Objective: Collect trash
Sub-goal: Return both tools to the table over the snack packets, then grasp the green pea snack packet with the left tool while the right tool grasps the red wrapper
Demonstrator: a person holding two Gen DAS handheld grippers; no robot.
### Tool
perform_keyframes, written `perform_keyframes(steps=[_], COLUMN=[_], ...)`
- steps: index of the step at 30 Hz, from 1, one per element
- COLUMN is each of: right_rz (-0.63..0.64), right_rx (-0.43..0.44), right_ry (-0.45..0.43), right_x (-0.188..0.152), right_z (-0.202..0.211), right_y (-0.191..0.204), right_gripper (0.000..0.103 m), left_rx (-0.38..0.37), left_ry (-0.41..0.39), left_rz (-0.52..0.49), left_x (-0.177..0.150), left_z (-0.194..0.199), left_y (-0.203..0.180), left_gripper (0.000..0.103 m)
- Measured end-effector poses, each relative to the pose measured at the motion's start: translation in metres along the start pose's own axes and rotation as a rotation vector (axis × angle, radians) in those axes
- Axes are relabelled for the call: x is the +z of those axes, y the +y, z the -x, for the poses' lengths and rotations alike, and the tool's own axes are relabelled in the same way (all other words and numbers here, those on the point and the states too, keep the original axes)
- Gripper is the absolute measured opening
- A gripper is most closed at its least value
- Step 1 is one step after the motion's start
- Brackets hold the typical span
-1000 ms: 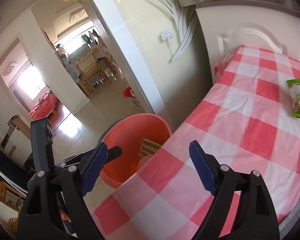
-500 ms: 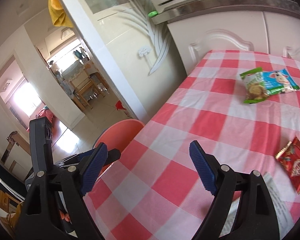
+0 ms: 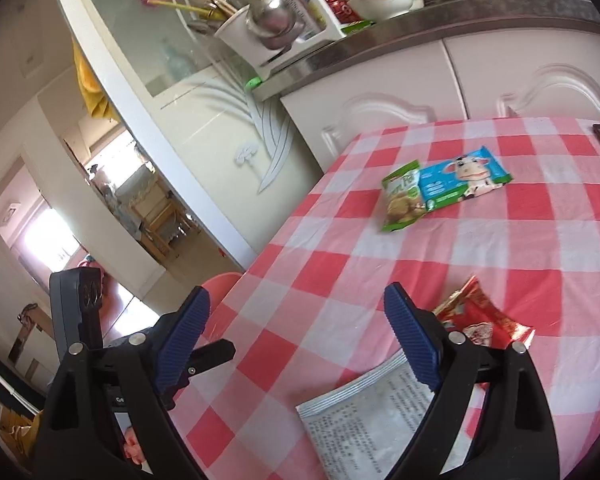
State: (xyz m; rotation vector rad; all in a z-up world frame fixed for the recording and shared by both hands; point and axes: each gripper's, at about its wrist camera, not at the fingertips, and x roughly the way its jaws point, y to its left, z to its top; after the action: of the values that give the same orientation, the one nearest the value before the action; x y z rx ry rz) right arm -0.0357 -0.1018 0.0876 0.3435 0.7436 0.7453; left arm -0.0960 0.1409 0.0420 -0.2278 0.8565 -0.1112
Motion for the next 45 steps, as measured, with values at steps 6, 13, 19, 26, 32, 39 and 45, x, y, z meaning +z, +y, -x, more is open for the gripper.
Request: perform_keyframes(steps=[6,13,19,26,32,39,45], right_rz=[-0.093,-0.213,-0.258,-0.267,-0.241,-0.200,-0.131], right_rx=[0.003,-0.028,-0.040,-0.025,-0.033,-0.039,-0.047], right_ry=[-0.073,-0.119,-0.116,-0.094,-0.073,-0.005,0.069], right_x=[0.013,0.020,0.020,0.018,0.017,0.013,0.008], right_z=[0.033,0.058,0.067,0.068,0.063,0.046,0.027], right_y=[-0.044,-0.097,-0.127,-0.140,-0.139,-0.136,-0.129], right_gripper=[0.091,0.093,0.093,0.093,0.093,0.093,0.093], left_rx=[-0.027,-0.039,-0.047,-0.037,-0.026,0.008,0.016], left_ry=[0.020,0.041,0.080,0.110,0.127,0.093,0.051], left_rz=[-0.081,-0.135,-0.187,-0.222,-0.238,-0.220,-0.167], left_x=[0.000,0.003,-0.002,-0.005,-0.003,0.019,0.051], left_z=[-0.004,-0.011,-0.022,-0.035,-0.044,-0.048,-0.054], left_y=[-0.038,-0.070,-0.094,-0.112,-0.122,-0.120,-0.111], left_gripper=[0.090,0.090,0.090,0.090,0.090,0.090,0.090])
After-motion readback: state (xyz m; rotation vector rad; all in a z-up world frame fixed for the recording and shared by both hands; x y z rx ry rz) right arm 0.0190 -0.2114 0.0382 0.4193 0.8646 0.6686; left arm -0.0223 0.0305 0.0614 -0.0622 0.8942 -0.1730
